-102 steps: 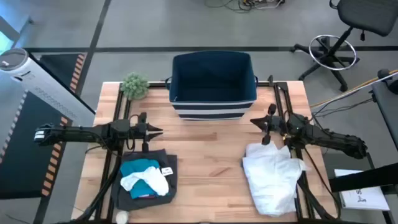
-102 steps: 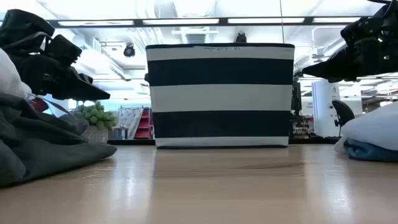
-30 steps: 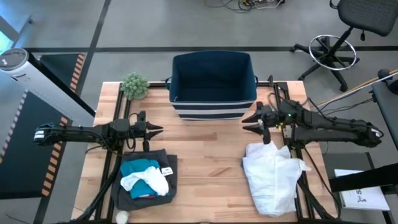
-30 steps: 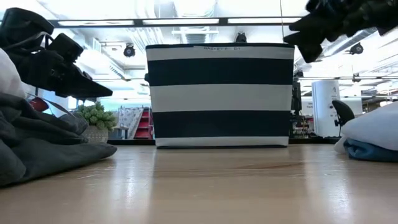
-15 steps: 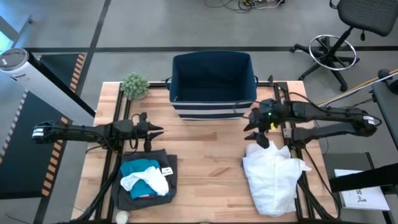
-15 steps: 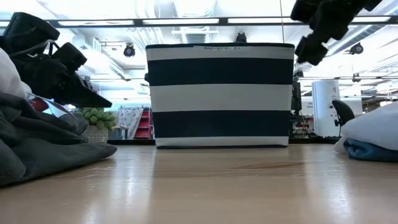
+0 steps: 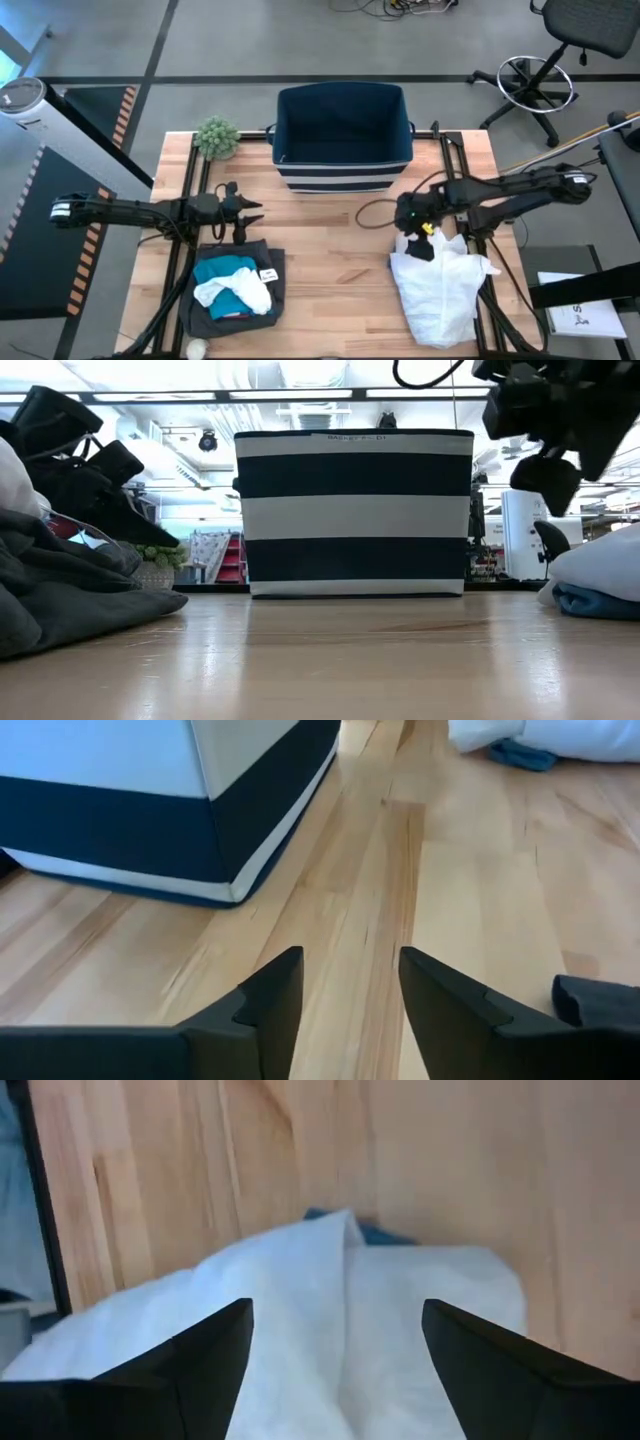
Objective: Sort clothes
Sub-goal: Put the white polo shirt into the laundry bin
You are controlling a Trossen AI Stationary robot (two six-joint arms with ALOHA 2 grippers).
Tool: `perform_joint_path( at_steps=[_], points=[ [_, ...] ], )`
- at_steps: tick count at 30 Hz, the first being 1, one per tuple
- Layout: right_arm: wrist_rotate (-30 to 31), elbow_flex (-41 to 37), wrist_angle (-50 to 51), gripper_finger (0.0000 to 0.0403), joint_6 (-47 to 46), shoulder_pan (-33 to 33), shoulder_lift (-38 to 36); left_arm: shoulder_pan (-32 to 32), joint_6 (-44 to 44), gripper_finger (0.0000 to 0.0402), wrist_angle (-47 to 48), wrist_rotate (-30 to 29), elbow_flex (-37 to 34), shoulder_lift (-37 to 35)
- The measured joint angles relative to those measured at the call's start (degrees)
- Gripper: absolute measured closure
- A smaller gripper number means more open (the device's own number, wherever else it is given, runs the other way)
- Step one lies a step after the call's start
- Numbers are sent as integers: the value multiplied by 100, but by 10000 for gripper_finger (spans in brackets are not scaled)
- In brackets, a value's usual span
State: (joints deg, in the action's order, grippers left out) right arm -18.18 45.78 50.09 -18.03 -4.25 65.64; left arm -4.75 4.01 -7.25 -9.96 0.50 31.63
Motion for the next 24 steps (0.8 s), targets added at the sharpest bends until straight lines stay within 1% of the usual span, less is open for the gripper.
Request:
perform_joint_path(
  at_steps=[3, 6, 13, 20, 22, 24],
  points=[
    [94, 0, 1, 125, -184, -232, 235, 0, 0, 227, -9, -2, 1, 47],
    [326, 0, 19, 128, -250, -433, 463, 0, 0, 221, -8, -6, 1, 70],
    [791, 0, 63, 116, -189, -738, 979, 0, 0, 221, -2, -13, 1, 92],
    [786, 0, 59, 109, -23, -927, 1443, 0, 0, 235, -2, -11, -1, 103],
    [854, 0, 54, 117, 1, -973, 1537, 0, 0, 239, -2, -11, 1, 103],
    [952, 0, 59, 137, 4, -1011, 1620, 0, -2, 243, -2, -11, 0, 103]
  ],
)
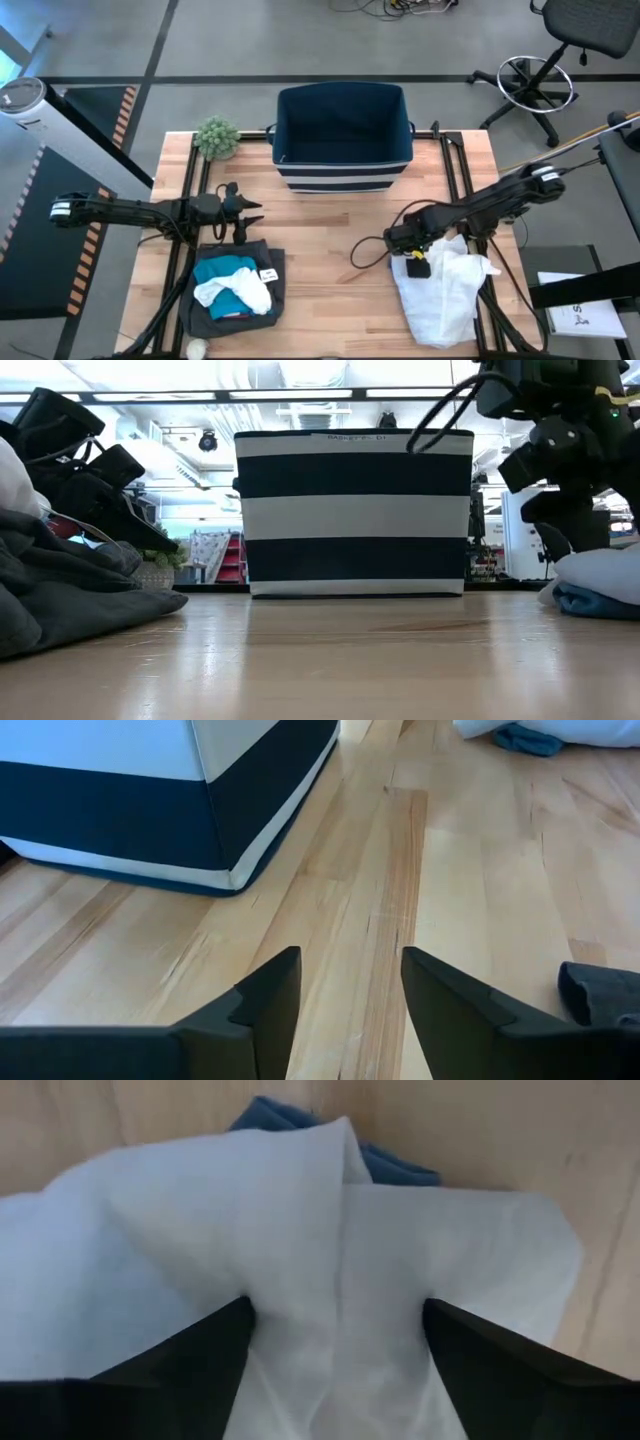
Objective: Sort clothes
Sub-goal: Put the white polo shirt into the laundry bin
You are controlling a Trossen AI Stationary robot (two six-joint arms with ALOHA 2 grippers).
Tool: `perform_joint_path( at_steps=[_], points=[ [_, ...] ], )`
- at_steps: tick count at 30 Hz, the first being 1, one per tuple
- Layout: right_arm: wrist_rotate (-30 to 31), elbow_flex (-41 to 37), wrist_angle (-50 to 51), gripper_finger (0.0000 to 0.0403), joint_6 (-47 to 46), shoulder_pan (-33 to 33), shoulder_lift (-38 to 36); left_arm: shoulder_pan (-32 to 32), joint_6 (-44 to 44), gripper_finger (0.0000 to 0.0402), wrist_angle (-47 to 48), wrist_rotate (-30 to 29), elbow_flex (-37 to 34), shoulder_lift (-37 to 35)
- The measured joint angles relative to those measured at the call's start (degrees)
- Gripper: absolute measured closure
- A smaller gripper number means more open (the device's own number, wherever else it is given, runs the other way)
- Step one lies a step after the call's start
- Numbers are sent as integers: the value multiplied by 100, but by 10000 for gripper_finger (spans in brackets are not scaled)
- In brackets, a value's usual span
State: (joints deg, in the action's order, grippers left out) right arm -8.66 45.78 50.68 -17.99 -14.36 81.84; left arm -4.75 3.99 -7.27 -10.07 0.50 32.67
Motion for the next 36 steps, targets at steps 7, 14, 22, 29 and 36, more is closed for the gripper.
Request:
perform_joint_path(
  at_steps=[7, 14, 22, 29, 36],
  points=[
    [163, 6, 71, 334, 287, -139, 266, 0, 1, 255, 0, 2, -1, 0],
    [168, 328, 686, 378, 209, -364, 294, 0, 0, 266, 0, 7, 0, 0],
    [384, 1952, 2089, 394, 96, -624, 238, 0, 2, 274, 0, 8, -1, 0],
    [1052, 3403, 2886, 394, 57, -685, 236, 0, 0, 280, 1, 11, 1, 0],
    [1499, 4611, 3141, 394, 95, -679, 232, 0, 0, 284, 15, 11, 1, 0]
  ],
)
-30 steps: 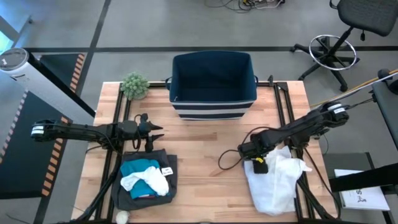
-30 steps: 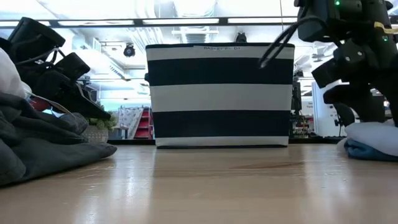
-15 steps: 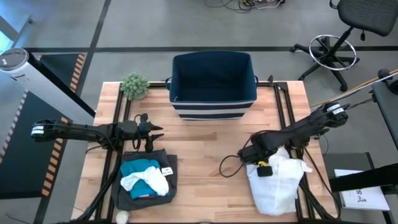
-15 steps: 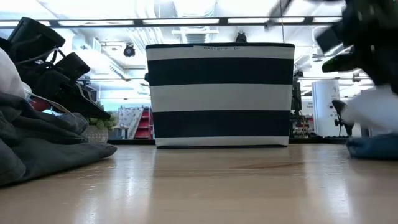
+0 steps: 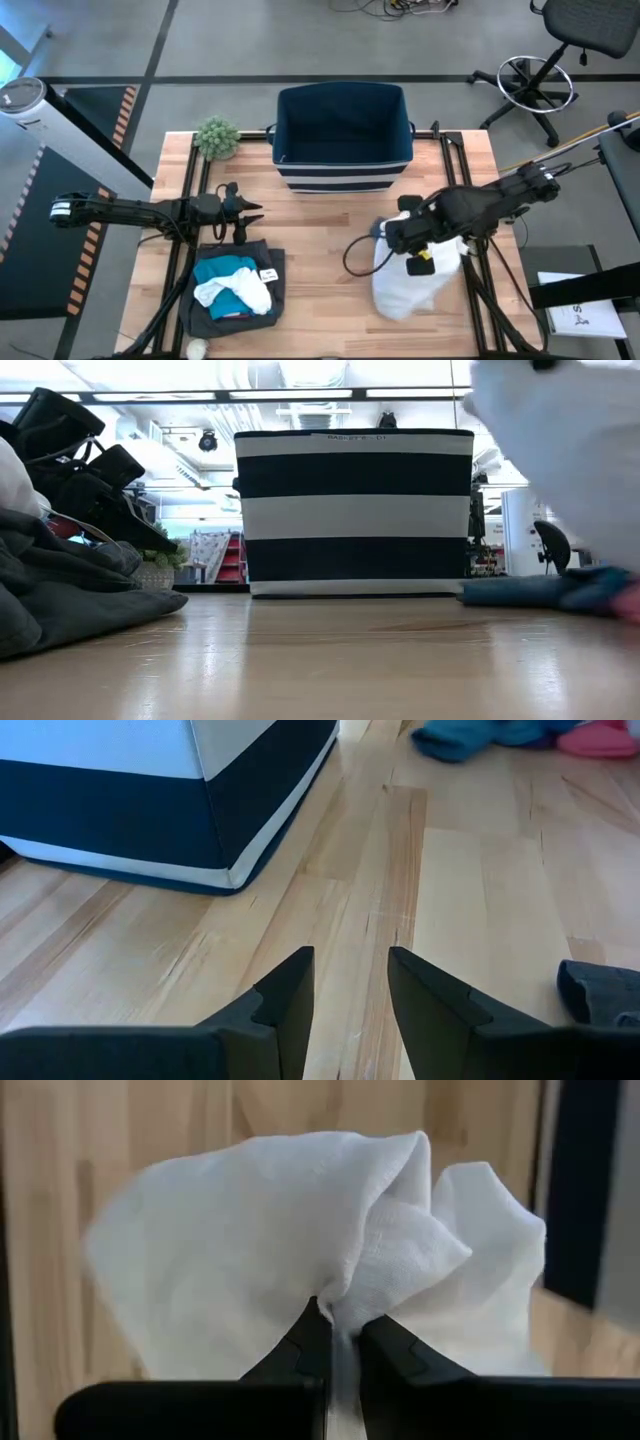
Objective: Sort clothes
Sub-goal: Put the white polo shirt into the laundry bin
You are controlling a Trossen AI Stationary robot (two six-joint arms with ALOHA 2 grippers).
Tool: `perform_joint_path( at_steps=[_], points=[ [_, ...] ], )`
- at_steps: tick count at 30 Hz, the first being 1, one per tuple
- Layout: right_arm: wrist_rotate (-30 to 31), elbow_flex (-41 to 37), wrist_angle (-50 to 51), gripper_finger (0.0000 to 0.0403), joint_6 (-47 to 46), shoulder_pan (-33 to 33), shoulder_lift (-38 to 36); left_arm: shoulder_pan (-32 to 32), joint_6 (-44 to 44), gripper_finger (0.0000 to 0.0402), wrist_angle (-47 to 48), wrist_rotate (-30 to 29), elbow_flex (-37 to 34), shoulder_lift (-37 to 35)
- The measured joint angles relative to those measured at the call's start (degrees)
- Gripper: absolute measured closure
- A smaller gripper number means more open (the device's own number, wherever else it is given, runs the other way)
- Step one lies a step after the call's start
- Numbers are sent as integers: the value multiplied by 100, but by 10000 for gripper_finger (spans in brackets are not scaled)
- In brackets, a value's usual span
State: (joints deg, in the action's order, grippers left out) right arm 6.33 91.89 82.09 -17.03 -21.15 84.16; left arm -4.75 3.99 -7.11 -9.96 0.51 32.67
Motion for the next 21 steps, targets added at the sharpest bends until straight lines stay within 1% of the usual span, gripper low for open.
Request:
perform_joint_path(
  at_steps=[10, 18, 21],
  points=[
    [335, 1326, 72, 394, 230, 2, 0, 0, 2, 273, -2, 2, -1, 0],
    [859, 2246, -20, 394, 647, 2, 39, 0, 2, 285, -5, 2, -1, 0],
    [1245, 2493, -105, 394, 857, 2, 39, 0, 2, 284, -11, 2, -2, 0]
  ],
)
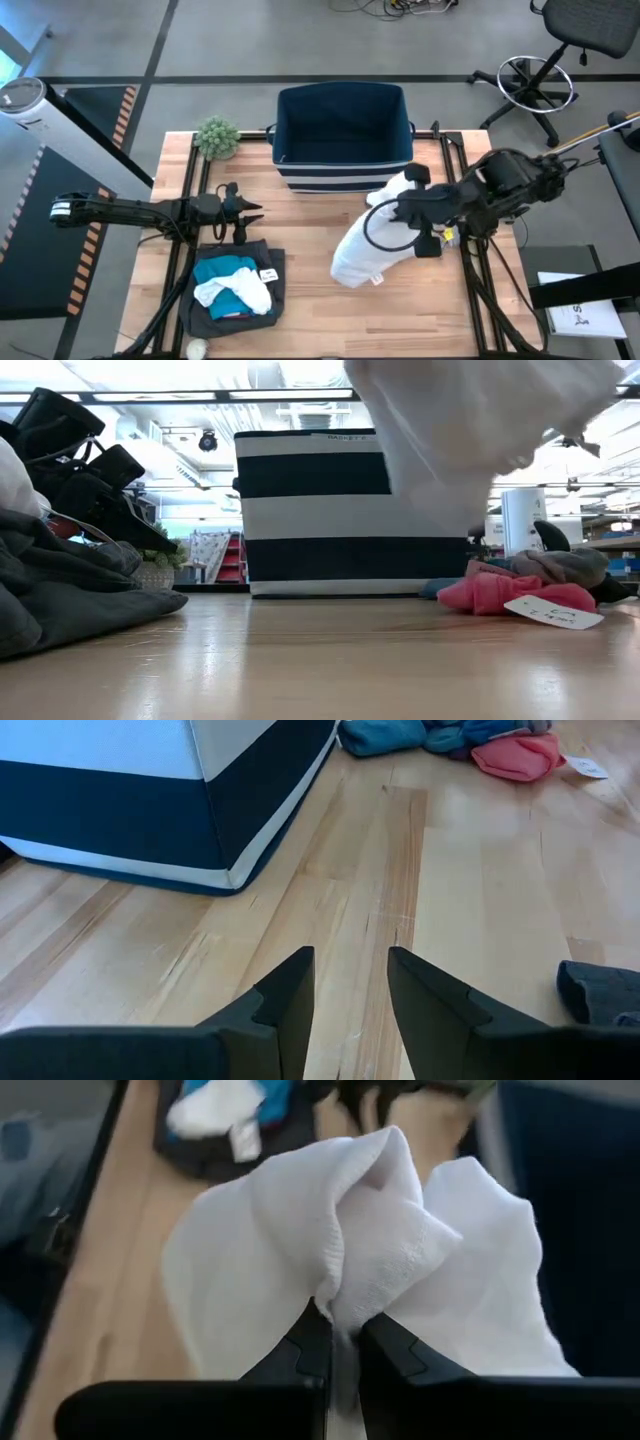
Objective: Sort clothes
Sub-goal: Put the white polo shirt into the laundry bin
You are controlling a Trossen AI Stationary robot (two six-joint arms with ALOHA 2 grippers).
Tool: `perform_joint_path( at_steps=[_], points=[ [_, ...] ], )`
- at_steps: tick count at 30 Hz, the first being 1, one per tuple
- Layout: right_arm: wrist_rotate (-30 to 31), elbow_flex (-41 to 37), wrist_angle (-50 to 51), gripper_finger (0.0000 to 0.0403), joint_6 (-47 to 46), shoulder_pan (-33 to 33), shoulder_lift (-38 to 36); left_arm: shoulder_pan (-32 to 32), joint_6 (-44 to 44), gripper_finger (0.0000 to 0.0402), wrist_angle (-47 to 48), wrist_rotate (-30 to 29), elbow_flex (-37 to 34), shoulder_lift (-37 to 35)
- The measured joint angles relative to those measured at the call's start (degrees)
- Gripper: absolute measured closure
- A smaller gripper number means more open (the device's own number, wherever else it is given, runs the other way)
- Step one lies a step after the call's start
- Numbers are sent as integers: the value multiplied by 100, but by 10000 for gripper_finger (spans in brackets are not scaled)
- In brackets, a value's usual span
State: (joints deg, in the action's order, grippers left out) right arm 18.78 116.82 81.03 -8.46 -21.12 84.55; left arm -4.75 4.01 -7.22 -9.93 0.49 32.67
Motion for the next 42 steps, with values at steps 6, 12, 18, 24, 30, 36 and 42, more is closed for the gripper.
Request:
perform_joint_path(
  at_steps=[6, 12, 18, 24, 30, 36, 42],
  points=[
    [1063, 335, -470, 394, 579, 14, 0, 0, -1, 275, -9, 0, 1, 0],
    [2004, 469, -1605, 394, 1604, 231, 0, 0, -2, 280, -87, 0, 2, -1],
    [2492, 469, -3320, 394, 3007, 813, 0, 0, -2, 287, -92, 0, 2, -2],
    [2227, 469, -4619, 394, 3953, 1730, 0, 0, -2, 287, -92, 0, 2, -2],
    [1682, 472, -4785, 394, 3684, 2815, 138, 0, -2, 287, -94, 0, 0, -2],
    [1289, 463, -4428, 394, 3347, 3600, 652, 0, -2, 287, -122, 0, 2, -2],
    [788, 463, -3939, 394, 3058, 4097, 1355, 0, -2, 288, -118, 0, 2, -2]
  ],
)
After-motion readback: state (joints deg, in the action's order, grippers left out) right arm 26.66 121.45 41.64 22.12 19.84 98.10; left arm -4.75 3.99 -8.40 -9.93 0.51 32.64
